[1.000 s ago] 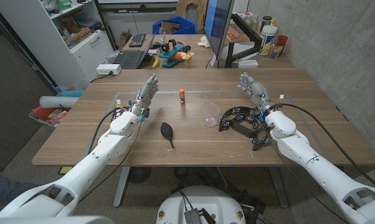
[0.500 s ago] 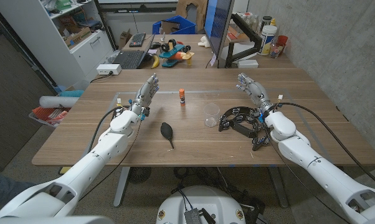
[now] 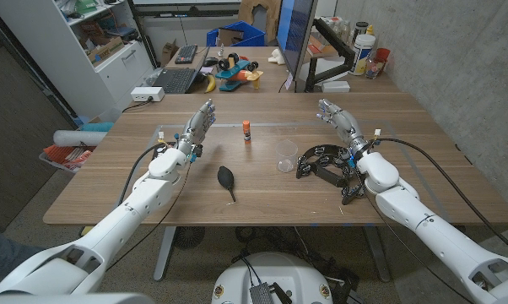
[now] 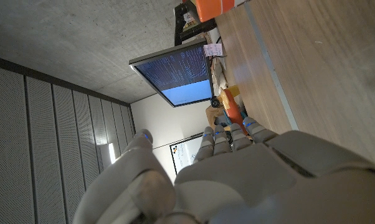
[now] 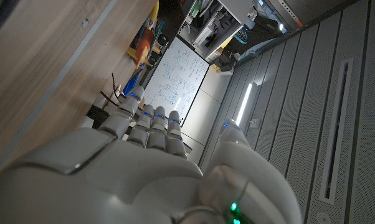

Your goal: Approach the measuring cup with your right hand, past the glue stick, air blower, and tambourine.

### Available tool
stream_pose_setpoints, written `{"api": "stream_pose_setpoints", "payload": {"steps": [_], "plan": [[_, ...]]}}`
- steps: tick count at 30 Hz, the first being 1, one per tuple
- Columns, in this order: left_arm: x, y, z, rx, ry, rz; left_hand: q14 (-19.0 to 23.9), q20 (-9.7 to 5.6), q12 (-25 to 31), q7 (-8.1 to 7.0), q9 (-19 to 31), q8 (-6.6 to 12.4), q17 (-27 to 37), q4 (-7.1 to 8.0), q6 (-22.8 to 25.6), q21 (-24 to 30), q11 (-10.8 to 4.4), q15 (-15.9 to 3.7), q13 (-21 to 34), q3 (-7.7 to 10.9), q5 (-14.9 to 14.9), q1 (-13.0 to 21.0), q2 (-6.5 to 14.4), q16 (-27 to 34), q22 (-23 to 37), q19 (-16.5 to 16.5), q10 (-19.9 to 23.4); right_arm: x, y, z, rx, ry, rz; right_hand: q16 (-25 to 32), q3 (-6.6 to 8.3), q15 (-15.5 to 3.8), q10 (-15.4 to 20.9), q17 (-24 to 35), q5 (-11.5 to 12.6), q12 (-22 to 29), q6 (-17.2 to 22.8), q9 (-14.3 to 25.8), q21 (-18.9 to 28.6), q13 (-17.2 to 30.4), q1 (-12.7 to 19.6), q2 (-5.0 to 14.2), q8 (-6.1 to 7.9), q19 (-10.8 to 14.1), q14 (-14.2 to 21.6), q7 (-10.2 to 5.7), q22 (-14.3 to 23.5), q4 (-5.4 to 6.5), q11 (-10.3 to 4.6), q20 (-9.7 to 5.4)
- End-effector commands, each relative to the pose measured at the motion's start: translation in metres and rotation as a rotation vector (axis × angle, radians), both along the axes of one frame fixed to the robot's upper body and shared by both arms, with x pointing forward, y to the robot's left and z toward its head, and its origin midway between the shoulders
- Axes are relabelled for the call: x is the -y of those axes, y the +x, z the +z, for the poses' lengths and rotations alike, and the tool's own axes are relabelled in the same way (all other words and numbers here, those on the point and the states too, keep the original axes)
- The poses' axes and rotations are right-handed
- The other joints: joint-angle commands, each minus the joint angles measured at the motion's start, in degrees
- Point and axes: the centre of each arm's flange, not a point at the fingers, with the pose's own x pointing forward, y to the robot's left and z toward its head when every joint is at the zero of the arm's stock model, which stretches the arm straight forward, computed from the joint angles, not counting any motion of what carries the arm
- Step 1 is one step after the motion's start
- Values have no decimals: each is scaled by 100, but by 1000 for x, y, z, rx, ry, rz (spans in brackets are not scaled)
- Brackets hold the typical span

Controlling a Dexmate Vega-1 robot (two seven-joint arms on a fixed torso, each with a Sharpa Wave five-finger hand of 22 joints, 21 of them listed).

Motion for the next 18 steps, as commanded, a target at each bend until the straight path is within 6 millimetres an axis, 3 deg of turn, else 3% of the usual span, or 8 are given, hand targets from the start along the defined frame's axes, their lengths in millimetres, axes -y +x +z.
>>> {"api": "stream_pose_setpoints", "payload": {"steps": [1,18], "plan": [[0,-1,4,0,14,-5,-21,32,3,10,21,32,16,-18,1,-18,43,18,27,3,0,45,19,22,17,-27,-40,-10,-10,4,46,-31,33,-11,21,-19,47,12,26,14,40,33,21,26,39,21,16,46,44,-24,27,-32,-15,6],[1,3,3,-9,19,-8,-42,46,-4,45,22,27,16,-32,-8,-21,71,25,27,0,-6,47,30,20,18,-35,-70,-20,-19,10,103,-86,43,-21,21,-20,30,9,32,2,16,34,31,27,39,16,3,93,57,-25,24,-45,-28,4]]}}
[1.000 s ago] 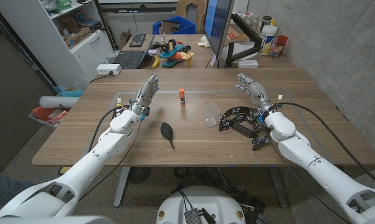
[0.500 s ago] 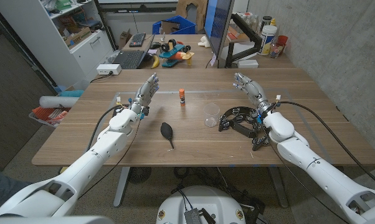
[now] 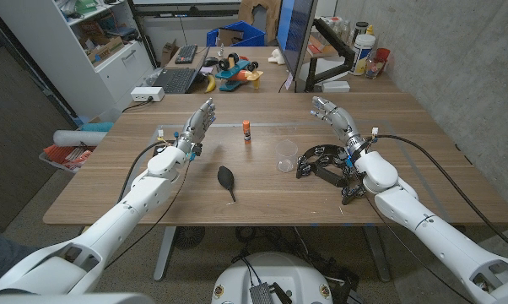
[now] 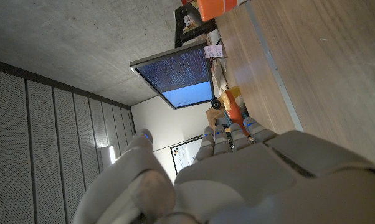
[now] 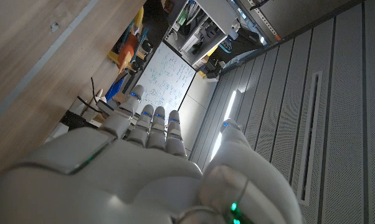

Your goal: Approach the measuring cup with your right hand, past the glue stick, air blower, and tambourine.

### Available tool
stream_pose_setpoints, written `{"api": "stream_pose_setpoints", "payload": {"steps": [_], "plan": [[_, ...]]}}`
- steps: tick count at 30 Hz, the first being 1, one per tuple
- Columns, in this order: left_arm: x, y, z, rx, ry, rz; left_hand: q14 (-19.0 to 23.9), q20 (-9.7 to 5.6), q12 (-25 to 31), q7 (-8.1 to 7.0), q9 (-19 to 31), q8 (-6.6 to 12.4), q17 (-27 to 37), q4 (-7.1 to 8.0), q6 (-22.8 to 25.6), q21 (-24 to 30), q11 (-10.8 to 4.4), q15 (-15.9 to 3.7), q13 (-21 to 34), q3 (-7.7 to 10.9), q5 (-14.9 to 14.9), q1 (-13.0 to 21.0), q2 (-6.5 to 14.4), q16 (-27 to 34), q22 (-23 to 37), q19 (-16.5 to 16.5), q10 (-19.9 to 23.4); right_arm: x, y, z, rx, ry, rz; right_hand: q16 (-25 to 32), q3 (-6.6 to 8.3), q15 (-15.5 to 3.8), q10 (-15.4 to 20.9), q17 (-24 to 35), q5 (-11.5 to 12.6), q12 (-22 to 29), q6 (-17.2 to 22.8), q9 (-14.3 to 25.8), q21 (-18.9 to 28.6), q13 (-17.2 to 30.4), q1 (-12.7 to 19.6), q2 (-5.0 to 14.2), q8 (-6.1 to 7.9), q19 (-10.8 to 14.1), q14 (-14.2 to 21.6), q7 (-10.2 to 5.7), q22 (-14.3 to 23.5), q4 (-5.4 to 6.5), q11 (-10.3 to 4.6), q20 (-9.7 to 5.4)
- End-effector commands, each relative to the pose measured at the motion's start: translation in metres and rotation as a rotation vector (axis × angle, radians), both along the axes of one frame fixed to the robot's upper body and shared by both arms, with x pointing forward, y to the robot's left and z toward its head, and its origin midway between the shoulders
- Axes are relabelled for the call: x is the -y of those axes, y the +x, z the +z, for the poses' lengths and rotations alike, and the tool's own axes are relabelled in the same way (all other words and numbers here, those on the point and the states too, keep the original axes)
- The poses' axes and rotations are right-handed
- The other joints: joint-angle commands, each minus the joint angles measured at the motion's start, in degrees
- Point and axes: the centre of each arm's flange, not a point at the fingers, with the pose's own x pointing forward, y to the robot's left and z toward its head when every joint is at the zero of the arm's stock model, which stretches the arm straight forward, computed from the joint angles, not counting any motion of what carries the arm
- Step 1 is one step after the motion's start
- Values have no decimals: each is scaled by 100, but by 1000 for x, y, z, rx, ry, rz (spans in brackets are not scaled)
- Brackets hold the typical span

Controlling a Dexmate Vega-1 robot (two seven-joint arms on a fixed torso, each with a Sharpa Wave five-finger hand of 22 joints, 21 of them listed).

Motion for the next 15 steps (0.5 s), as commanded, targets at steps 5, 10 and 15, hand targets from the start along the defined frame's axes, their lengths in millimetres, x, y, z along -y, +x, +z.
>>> {"api": "stream_pose_setpoints", "payload": {"steps": [5,10,15], "plan": [[1,3,-1,-7,8,-1,-45,16,-4,44,22,28,17,-35,-8,2,40,31,27,-2,-8,46,32,20,18,-5,-44,-9,-10,5,60,-45,1,-16,1,-26,46,11,35,6,25,35,26,27,29,20,6,24,73,-50,23,-24,-42,5],[1,2,0,-6,11,0,-47,17,-3,42,23,30,17,-38,-3,3,37,29,27,-3,-9,46,34,21,18,-5,-46,-13,-15,9,87,-52,8,3,27,-88,105,24,45,25,62,36,9,28,11,110,18,-11,121,-95,23,8,-84,15],[1,2,1,-7,15,1,-48,15,-2,28,23,31,17,-41,-2,3,36,28,27,-5,-10,45,36,21,18,-6,-46,-17,-20,12,110,-72,19,-5,31,-89,112,21,47,24,69,36,0,29,14,112,19,-30,115,-110,23,3,-82,12]]}}
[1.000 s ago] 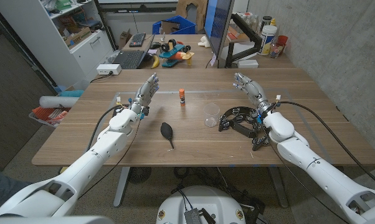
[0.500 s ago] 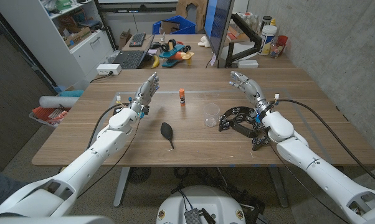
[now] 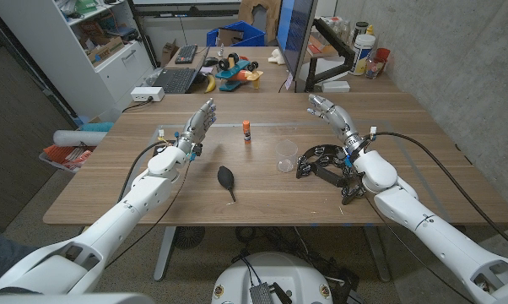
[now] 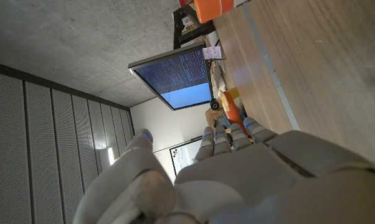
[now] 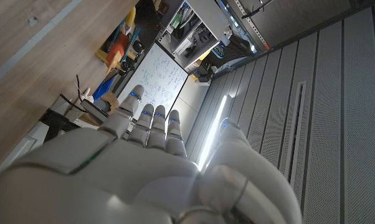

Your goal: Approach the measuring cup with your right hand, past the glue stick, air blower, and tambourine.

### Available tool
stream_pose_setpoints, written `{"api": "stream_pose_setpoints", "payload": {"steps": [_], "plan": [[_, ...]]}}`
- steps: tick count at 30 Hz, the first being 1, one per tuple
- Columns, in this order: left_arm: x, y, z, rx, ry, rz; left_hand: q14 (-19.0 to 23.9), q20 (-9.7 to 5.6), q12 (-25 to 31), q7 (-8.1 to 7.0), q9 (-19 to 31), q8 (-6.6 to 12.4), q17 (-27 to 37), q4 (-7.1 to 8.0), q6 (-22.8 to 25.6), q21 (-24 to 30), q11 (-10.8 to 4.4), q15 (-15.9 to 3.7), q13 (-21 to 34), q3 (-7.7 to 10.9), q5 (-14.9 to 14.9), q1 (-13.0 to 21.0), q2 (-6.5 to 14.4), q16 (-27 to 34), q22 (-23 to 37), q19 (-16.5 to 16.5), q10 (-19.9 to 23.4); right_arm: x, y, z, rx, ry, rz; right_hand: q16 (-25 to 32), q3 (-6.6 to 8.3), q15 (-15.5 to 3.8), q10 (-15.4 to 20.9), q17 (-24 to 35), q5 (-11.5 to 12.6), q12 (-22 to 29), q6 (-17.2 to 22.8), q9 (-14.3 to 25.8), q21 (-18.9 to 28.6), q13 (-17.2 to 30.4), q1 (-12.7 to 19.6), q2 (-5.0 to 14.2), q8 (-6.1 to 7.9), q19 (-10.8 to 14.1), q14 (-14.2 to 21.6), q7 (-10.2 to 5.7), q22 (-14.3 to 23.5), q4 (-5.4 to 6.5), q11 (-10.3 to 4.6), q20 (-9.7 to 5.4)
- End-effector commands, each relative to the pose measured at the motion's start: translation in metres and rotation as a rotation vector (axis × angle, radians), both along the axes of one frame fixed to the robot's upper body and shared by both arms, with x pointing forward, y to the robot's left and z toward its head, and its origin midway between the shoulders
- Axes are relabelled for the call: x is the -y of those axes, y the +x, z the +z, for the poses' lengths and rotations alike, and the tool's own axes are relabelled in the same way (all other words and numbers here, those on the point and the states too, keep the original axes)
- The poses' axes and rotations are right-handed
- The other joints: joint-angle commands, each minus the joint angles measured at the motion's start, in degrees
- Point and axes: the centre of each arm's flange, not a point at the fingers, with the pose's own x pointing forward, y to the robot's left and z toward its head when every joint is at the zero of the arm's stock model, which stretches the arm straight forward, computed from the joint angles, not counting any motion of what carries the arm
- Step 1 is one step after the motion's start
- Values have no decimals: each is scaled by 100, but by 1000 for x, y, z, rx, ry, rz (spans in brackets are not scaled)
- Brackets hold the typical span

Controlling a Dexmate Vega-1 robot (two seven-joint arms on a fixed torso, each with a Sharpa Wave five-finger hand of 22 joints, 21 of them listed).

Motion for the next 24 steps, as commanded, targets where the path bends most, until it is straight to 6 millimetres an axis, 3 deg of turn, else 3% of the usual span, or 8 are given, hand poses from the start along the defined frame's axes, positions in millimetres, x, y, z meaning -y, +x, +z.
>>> {"api": "stream_pose_setpoints", "payload": {"steps": [1,24], "plan": [[1,0,1,-3,8,1,-48,18,-2,29,23,35,17,-18,2,2,13,24,27,20,-10,45,36,22,19,-8,-24,-10,-11,7,58,-37,14,-10,31,-14,32,20,25,25,36,7,0,29,23,41,22,-30,36,-74,23,1,5,12],[2,-8,5,13,12,2,-49,26,4,11,23,35,17,-33,6,-1,1,20,28,15,-15,45,49,27,19,-18,-22,-31,-34,12,204,-145,-38,-51,30,-26,71,0,34,28,66,8,-14,31,57,-9,27,-70,-2,-106,21,-53,-44,18]]}}
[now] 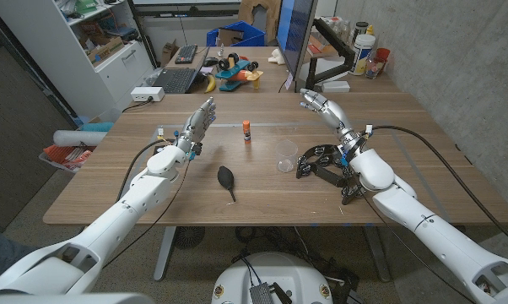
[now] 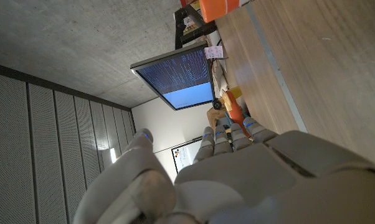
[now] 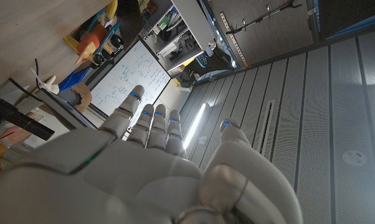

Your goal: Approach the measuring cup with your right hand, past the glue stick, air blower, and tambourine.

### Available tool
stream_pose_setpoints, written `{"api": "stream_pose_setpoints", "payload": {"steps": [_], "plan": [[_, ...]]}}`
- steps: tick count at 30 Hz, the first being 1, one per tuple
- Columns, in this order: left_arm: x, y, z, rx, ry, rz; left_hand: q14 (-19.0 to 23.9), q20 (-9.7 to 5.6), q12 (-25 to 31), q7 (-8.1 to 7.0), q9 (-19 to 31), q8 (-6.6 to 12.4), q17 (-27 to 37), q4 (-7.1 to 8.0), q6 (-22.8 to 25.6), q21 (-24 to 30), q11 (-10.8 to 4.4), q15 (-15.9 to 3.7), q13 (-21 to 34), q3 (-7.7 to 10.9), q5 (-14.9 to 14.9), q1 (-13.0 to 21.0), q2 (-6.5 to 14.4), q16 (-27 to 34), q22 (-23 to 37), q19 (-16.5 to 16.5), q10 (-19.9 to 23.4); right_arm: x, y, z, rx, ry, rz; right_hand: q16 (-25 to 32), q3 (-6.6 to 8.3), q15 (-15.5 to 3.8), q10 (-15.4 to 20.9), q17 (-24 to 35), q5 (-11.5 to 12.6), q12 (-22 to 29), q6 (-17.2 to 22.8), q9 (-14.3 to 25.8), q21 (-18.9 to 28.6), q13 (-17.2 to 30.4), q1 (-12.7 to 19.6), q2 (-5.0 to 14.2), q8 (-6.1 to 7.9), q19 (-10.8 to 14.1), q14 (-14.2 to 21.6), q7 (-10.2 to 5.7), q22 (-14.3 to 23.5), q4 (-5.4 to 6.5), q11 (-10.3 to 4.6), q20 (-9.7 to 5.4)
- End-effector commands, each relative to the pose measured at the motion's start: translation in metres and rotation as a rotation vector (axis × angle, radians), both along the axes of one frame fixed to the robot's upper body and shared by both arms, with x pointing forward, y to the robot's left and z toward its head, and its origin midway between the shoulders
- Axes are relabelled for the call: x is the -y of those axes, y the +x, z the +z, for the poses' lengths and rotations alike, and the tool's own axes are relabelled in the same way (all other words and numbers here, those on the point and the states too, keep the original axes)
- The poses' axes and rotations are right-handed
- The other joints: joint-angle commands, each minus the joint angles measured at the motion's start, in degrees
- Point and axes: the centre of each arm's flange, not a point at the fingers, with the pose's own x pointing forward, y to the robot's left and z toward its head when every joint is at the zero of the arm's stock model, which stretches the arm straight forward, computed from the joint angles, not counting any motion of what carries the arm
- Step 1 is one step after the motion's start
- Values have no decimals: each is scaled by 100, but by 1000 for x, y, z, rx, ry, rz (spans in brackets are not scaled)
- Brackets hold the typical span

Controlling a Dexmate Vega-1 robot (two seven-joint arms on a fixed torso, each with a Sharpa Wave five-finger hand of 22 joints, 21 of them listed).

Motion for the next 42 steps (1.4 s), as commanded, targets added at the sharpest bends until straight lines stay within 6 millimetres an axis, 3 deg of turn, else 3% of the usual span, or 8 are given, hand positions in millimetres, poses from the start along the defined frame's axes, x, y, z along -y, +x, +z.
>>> {"api": "stream_pose_setpoints", "payload": {"steps": [1,42], "plan": [[2,-2,1,3,6,-2,-52,27,6,9,23,35,18,-35,6,-1,1,18,28,15,-15,23,27,26,19,-19,-21,-9,-9,2,56,-44,-15,-13,8,-26,46,12,35,30,3,9,-13,31,59,-8,26,-25,0,-46,21,-32,-1,17],[2,2,1,-2,6,-7,-85,16,2,4,21,36,18,-66,20,-7,0,13,28,1,-23,17,48,23,20,-52,-57,-29,-19,2,167,-141,-41,-61,-1,-31,43,-5,65,9,-34,11,-37,34,80,-76,1,-120,-50,-115,20,-94,-70,51]]}}
